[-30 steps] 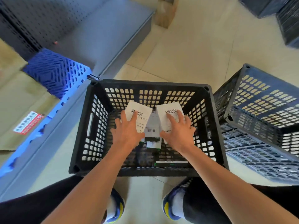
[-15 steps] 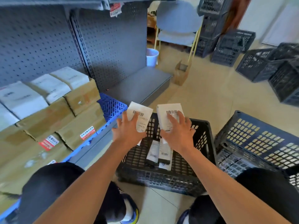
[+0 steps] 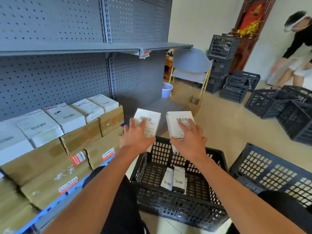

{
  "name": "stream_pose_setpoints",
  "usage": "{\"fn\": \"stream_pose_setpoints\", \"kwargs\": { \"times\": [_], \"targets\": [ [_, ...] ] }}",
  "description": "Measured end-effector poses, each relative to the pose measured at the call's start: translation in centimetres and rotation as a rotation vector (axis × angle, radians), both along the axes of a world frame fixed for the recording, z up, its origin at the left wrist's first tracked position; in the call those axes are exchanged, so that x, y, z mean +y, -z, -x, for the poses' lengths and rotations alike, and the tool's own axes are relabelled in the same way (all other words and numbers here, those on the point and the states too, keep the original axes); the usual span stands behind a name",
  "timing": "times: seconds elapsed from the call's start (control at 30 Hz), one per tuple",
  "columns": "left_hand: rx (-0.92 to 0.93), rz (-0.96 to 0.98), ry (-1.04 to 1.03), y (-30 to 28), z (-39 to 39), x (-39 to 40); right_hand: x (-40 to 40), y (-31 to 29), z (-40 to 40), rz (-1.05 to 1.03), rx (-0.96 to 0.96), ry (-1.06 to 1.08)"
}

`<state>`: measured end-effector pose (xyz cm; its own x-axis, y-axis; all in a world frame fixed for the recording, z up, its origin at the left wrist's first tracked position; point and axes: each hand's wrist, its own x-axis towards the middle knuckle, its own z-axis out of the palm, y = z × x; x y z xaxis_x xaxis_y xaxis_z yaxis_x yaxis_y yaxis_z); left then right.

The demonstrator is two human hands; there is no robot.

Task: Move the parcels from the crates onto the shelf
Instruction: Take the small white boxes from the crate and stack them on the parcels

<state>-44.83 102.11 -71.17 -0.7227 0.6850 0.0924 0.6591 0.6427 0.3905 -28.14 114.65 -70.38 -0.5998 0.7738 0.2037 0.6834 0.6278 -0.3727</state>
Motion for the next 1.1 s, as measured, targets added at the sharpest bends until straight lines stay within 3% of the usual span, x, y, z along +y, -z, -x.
{"fn": "stream_pose_setpoints", "kwargs": {
  "times": [0.17,0.5,1.1],
  "targets": [
    [0.000,-0.026,-0.054,-1.3,0.5,-2.8,-0.4,-1.5,3.3,-0.023,0.041,-0.090],
    [0.048,0.007,-0.348,-2.1,3.6,-10.8,-5.1,-1.0,11.7,0.056,0.094,-0.384],
    [0.057,0.014,-0.765,-2.9,5.9,-34.6,-26.3,-0.4,20.8,0.160,0.034,-0.822]
  ]
}}
